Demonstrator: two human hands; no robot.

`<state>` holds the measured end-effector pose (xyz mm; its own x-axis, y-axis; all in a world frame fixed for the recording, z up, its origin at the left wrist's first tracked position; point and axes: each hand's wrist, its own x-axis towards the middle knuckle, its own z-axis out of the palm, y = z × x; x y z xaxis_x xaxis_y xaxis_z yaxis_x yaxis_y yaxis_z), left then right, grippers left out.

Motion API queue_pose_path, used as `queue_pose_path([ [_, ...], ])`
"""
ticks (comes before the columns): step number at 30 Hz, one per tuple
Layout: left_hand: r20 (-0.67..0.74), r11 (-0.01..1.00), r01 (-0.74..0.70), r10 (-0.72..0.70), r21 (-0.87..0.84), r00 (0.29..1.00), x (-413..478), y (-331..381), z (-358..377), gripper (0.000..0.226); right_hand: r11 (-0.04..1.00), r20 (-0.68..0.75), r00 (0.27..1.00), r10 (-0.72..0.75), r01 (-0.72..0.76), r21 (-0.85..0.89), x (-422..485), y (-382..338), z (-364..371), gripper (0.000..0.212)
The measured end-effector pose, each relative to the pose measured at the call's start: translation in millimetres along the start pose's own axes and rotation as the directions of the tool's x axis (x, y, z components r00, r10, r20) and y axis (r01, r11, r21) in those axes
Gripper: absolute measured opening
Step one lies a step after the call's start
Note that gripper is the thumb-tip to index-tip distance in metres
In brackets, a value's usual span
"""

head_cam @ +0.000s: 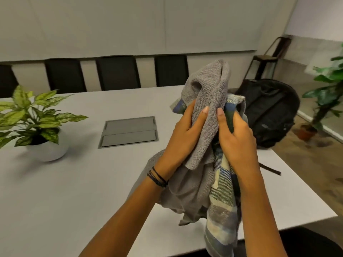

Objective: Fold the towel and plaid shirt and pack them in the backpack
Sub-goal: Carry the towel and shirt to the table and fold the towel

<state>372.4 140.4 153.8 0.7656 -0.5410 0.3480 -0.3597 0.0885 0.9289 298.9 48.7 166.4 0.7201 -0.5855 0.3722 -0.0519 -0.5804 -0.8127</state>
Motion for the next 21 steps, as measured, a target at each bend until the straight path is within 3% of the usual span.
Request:
queue_pose_path([
  [7,-0.124,0.997,-0.029,0.038,0.073,0.992,75.9,0.3,-30.1,0.048,0.996,0.090,0.993,-0.077,0.073,0.046,84.1,-14.9,31.1,0.047],
  [13,-0.229,0.996,-0.056,0.072,0.072,0.971,125.4,-1.2,-55.8,0.046,0.988,0.103,0.985,-0.136,0.126,0.093,143.9,-26.4,69.7,0.062],
  [21,-0.301,0.993,-0.073,0.098,0.095,0.948,184.0,-12.8,-104.6,0.046,0.983,0.164,0.978,-0.131,0.108,0.147,203.9,-48.9,120.4,0.049],
])
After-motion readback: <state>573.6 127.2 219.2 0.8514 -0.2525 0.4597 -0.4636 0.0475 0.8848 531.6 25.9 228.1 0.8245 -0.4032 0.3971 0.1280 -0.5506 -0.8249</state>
